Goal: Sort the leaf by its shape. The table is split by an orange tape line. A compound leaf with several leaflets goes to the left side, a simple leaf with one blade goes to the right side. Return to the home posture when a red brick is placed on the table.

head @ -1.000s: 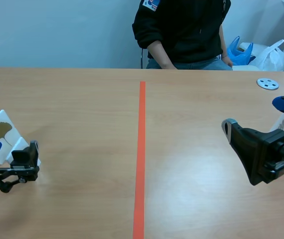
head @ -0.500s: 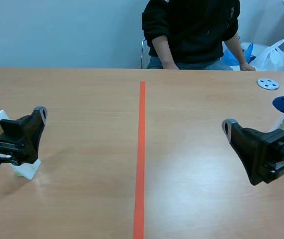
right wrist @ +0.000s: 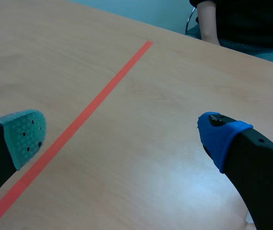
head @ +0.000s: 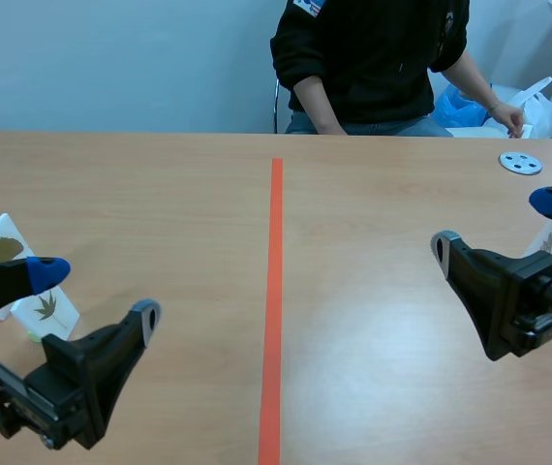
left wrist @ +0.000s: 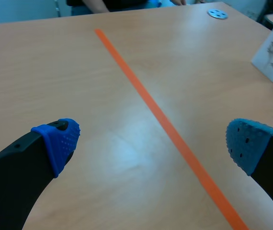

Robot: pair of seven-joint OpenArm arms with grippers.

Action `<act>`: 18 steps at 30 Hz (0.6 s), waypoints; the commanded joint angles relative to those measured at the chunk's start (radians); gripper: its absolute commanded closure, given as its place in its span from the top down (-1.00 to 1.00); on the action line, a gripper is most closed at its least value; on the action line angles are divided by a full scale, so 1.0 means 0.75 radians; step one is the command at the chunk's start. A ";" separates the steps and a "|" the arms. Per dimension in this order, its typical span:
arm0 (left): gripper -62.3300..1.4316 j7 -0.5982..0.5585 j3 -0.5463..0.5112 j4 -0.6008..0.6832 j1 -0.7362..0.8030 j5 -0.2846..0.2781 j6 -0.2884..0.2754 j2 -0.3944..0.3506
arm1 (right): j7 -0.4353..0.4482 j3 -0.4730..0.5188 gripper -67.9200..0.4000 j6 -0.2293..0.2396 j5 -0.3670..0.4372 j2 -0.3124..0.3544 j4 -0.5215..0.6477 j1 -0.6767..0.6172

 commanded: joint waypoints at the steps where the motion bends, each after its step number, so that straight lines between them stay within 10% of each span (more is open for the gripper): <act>1: 1.00 -0.023 0.031 0.004 -0.008 -0.010 -0.001 -0.001 | 0.020 0.003 1.00 -0.001 0.009 0.007 0.001 0.022; 18: 1.00 0.041 0.101 0.004 -0.008 -0.011 0.074 -0.001 | 0.056 0.003 1.00 0.000 0.010 -0.001 -0.079 0.022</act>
